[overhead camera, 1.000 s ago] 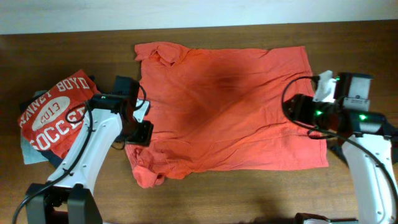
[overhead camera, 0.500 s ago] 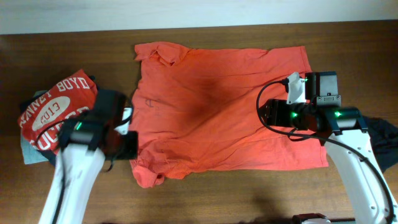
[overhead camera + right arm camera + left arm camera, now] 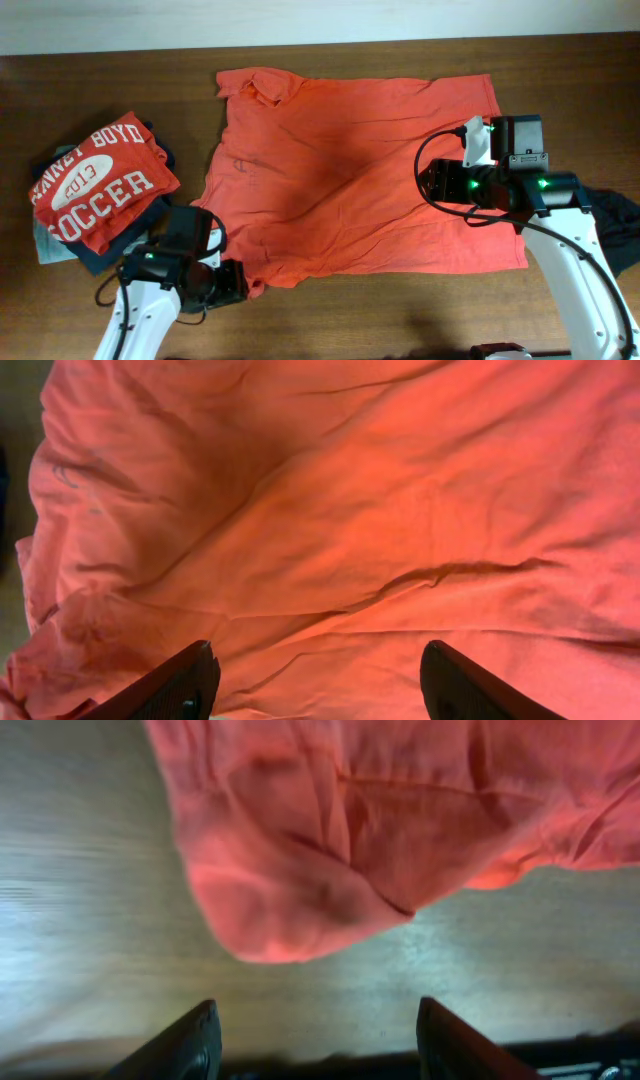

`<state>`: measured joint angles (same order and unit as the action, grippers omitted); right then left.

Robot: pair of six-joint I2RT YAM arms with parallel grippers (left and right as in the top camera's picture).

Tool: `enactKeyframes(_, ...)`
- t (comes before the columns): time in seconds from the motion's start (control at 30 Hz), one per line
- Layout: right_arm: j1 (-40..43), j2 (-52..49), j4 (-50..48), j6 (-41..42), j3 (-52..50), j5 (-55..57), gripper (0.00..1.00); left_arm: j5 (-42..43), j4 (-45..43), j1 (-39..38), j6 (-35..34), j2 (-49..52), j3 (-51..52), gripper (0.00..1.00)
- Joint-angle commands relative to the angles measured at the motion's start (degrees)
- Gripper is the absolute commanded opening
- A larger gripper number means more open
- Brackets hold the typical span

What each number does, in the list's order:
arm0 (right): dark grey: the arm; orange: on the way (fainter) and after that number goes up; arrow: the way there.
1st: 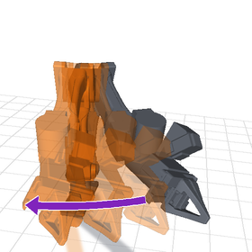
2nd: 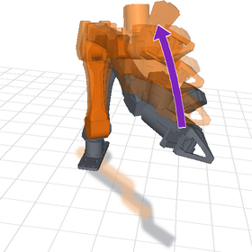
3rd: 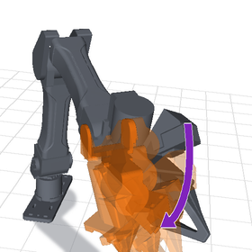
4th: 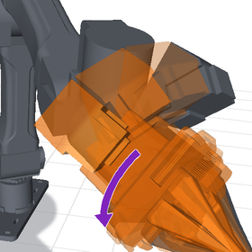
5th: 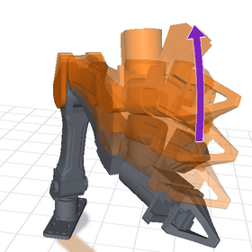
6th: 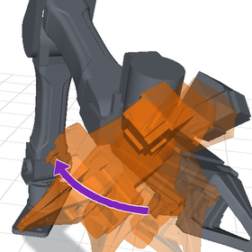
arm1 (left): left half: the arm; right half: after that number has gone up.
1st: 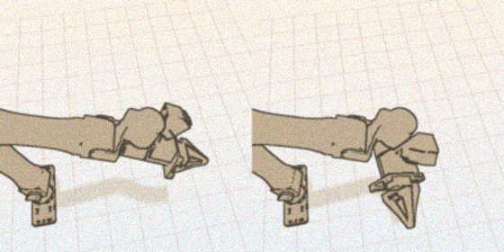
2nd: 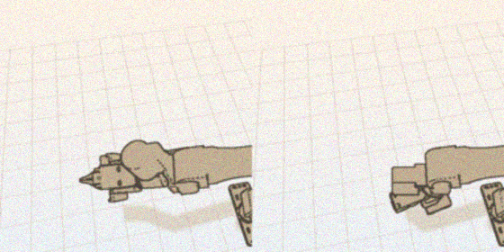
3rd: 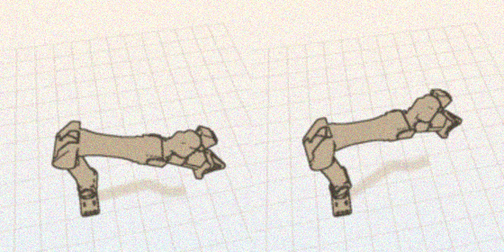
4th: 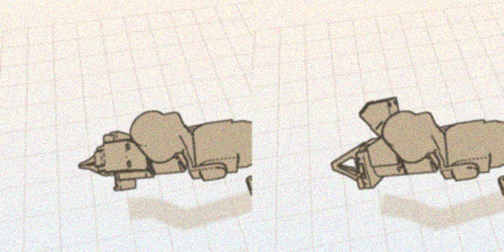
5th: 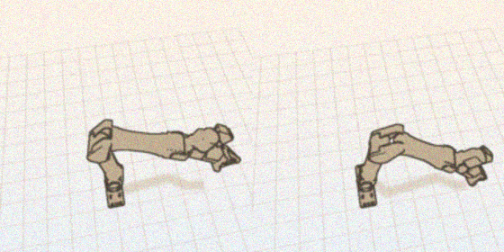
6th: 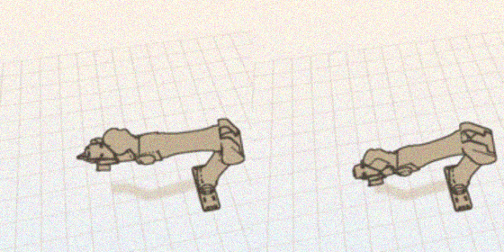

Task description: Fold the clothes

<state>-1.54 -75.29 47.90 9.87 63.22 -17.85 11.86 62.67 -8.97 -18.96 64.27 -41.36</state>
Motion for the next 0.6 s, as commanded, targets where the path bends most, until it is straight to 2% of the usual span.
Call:
enactKeyframes(0.0,-0.3,-0.1,0.2,-0.7,0.1,1.0,0.7,3.1,-2.6,0.2,-2.7,0.6,2.8,0.62)
enactKeyframes(0.3,-0.3,-0.1,0.7,-0.7,0.1,1.2,0.7,3.0,-14.8,0.2,-4.2,3.3,10.3,0.62)
enactKeyframes(0.37,-0.3,-0.1,1.0,-0.7,0.1,1.7,0.7,3.0,-16.1,0.2,-4.2,4.5,10.4,0.59)
enactKeyframes(0.4,-0.3,-0.1,1.2,-0.7,0.1,2.2,0.7,3.3,-16.5,0.2,-4.4,5.0,10.4,0.51)
enactKeyframes(0.5,-0.3,-0.1,1.5,-0.7,0.1,3.1,0.7,7.7,-16.8,0.2,-4.4,5.4,10.0,0.09)
enactKeyframes(0.53,-0.3,-0.1,1.6,-0.7,0.1,3.1,0.7,9.4,-16.7,0.2,-4.4,5.4,9.6,0.02)
enactKeyframes(0.57,-0.3,-0.1,1.6,-0.7,0.1,3.1,0.7,10.6,-16.4,0.2,-4.4,5.4,9.0,0.01)
